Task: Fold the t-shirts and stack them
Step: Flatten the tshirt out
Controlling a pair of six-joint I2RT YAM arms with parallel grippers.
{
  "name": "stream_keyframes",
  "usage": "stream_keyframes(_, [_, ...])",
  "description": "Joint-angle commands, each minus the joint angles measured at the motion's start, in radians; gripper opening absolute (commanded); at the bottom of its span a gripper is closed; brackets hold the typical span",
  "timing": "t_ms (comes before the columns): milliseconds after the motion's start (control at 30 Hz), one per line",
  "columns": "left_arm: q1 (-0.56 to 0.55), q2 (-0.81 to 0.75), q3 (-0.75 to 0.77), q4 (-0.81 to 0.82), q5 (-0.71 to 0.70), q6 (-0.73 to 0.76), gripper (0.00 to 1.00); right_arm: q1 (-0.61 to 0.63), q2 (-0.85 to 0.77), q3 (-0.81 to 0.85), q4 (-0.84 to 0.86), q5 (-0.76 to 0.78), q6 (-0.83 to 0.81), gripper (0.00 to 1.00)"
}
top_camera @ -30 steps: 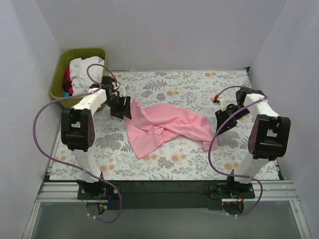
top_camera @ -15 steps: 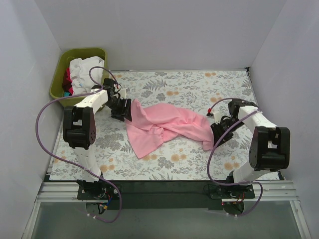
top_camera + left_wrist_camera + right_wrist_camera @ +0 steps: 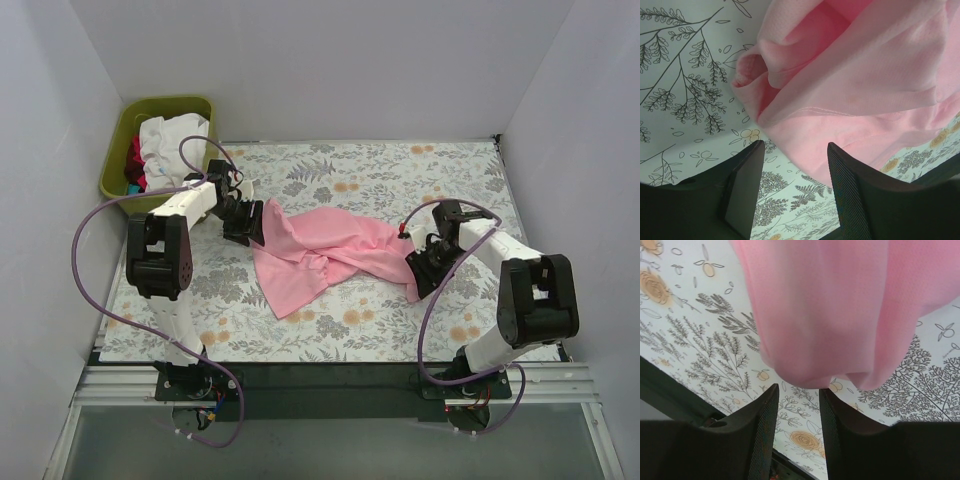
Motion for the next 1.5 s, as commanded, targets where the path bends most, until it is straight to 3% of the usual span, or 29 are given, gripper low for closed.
stream_keyframes(0, [0.004,-0.069,-0.011,0.016,0.001,0.009,0.52,0.014,-0.002,-0.007,0.066,0.084,0.060,0.45])
stream_keyframes(400, [0.004,-0.071,-0.022,0.022,-0.004,0.009,0.52,0.068,0.025,0.000,0.091,0.091,0.125,0.44])
stream_keyframes(567, [0.004,-0.075,-0.029,0.029,-0.007,0.011,0.52,0.079,0.040,-0.021,0.093,0.071,0.140,0.54])
stream_keyframes(667, [0.004,-0.078,-0.037,0.035,-0.009,0.002,0.52,0.088,0.066,-0.021,0.103,0.089,0.145,0.53])
stream_keyframes(700, [0.004,-0.080,-0.037,0.035,-0.010,-0.003,0.52,0.086,0.072,-0.023,0.109,0.100,0.145,0.50])
stream_keyframes(767, [0.005,-0.078,-0.034,0.038,-0.010,-0.007,0.52,0.086,0.081,-0.017,0.108,0.132,0.142,0.29])
stream_keyframes(900, [0.007,-0.071,-0.013,0.038,0.002,-0.024,0.52,0.086,0.049,-0.006,0.103,0.167,0.135,0.01])
stream_keyframes(1133, [0.007,-0.042,-0.002,0.051,0.028,-0.031,0.51,0.083,-0.003,0.012,0.083,0.187,0.119,0.01])
stream_keyframes(1467, [0.007,0.014,0.047,0.081,0.017,-0.032,0.43,0.077,0.014,0.031,0.070,0.166,0.114,0.01])
